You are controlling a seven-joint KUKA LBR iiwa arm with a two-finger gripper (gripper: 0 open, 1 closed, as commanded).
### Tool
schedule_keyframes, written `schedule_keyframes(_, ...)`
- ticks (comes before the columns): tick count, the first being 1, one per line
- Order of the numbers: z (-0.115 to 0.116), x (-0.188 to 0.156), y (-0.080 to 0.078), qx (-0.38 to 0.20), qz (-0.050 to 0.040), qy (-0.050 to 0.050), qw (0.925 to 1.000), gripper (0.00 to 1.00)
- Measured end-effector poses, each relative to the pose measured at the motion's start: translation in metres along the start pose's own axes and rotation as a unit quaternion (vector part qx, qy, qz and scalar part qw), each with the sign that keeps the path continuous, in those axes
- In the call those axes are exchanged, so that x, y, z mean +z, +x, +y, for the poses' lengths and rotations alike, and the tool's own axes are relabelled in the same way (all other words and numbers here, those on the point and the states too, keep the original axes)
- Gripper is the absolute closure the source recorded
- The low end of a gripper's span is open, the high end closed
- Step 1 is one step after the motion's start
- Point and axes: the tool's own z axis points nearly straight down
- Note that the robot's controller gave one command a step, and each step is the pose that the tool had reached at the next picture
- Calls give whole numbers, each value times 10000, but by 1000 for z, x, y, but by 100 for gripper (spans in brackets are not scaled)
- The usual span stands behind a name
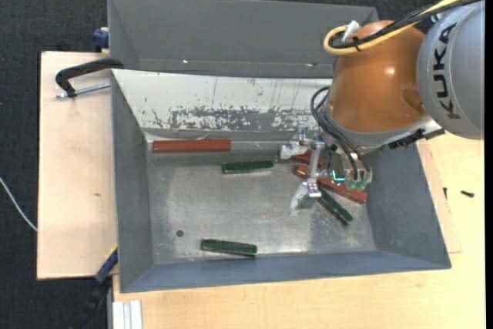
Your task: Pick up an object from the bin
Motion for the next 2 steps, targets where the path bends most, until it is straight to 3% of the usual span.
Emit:
schedule_keyframes(1,2,41,-39,-135,-70,-1,9999,0)
schedule_keyframes(2,-12,102,-58,164,-22,-4,9999,0)
